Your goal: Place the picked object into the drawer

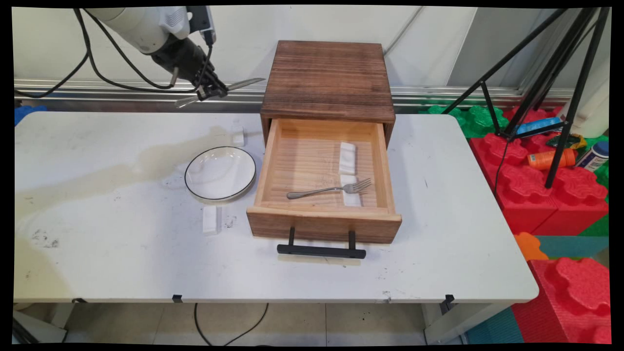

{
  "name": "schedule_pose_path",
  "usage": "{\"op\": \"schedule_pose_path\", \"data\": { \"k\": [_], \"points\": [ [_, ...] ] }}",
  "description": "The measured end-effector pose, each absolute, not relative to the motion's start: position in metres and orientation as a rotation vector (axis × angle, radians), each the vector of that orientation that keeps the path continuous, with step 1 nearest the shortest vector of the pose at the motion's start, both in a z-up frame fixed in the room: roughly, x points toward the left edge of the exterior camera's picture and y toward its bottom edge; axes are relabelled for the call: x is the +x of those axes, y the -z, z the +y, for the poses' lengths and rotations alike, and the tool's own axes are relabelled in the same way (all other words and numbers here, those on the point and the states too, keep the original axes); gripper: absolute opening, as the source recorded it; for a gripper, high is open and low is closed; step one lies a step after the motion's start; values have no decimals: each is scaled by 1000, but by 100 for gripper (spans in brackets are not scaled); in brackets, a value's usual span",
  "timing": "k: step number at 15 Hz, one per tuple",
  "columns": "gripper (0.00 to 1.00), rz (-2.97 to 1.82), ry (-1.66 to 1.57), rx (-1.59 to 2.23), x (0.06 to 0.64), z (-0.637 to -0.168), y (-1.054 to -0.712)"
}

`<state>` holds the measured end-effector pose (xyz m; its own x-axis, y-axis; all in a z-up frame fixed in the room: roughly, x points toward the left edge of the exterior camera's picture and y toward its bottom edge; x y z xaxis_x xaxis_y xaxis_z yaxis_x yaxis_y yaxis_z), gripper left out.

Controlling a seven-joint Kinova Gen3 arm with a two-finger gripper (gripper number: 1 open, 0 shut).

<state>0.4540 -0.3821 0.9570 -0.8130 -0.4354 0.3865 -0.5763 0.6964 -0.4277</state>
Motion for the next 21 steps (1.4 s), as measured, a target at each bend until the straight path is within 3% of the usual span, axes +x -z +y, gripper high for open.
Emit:
{"op": "schedule_pose_path", "data": {
  "k": [9,21],
  "points": [
    [0,-2606,-730,609,373,-365,-967],
    [0,-2566,-654,583,285,-413,-929]
  ]
}}
